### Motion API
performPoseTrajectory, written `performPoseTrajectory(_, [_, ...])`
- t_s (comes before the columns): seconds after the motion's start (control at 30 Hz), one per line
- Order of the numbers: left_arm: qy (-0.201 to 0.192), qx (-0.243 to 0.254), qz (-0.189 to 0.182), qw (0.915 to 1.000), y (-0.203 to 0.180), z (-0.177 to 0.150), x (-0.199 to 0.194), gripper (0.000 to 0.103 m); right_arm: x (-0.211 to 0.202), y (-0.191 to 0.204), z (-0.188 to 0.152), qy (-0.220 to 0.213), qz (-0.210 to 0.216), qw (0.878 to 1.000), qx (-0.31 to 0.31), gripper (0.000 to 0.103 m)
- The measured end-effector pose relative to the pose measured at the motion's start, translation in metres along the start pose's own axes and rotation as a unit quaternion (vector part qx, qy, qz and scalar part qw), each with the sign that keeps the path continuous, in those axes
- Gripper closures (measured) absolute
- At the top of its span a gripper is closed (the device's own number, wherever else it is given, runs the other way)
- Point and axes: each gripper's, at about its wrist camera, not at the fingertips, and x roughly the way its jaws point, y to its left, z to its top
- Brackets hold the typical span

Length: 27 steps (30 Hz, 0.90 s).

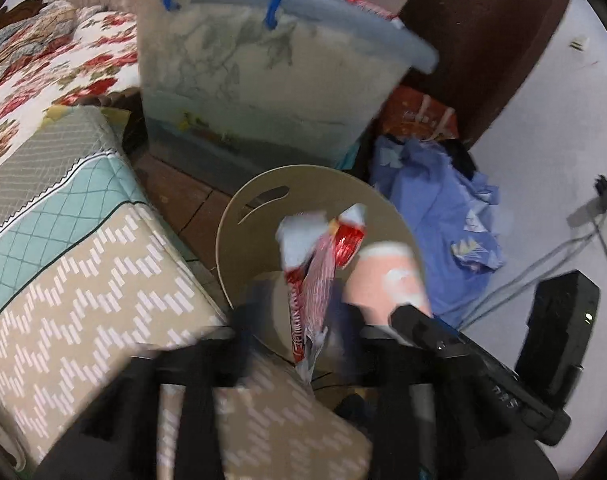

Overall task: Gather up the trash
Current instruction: 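Carry cup and wrapper to the beige bin and release both grippers, then return both grippers to the bed and approach the tissue and bottle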

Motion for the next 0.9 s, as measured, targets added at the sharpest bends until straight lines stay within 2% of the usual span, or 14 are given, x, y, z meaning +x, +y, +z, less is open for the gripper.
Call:
performPoseTrajectory(0.13, [-0.023,0.004,0.007,0.9997,-0.003,-0.004,-0.018,0.058,-0.015,0.002,-0.002,-0.035,-0.008,0.999,-0.005,0.037])
performPoseTrajectory(0.23, [-0.059,0.014,0.027,0.9978,-0.006,-0.015,-0.056,0.058,-0.031,0.010,-0.009,-0.067,-0.003,0.998,-0.010,0.037])
performPoseTrajectory(0.33, [-0.108,0.016,0.036,0.9934,-0.007,-0.033,-0.103,0.058,-0.038,0.025,-0.020,-0.073,0.009,0.997,-0.022,0.037])
performPoseTrajectory(0.43, [-0.150,0.012,0.046,0.9875,-0.003,-0.055,-0.148,0.058,-0.041,0.047,-0.036,-0.059,0.030,0.997,-0.040,0.038])
performPoseTrajectory(0.6, [-0.196,-0.001,0.064,0.9785,0.011,-0.089,-0.209,0.058,-0.041,0.096,-0.074,-0.022,0.074,0.994,-0.078,0.041])
performPoseTrajectory(0.9, [-0.245,-0.043,0.081,0.9651,0.050,-0.133,-0.285,0.058,-0.031,0.174,-0.145,0.052,0.112,0.980,-0.156,0.047])
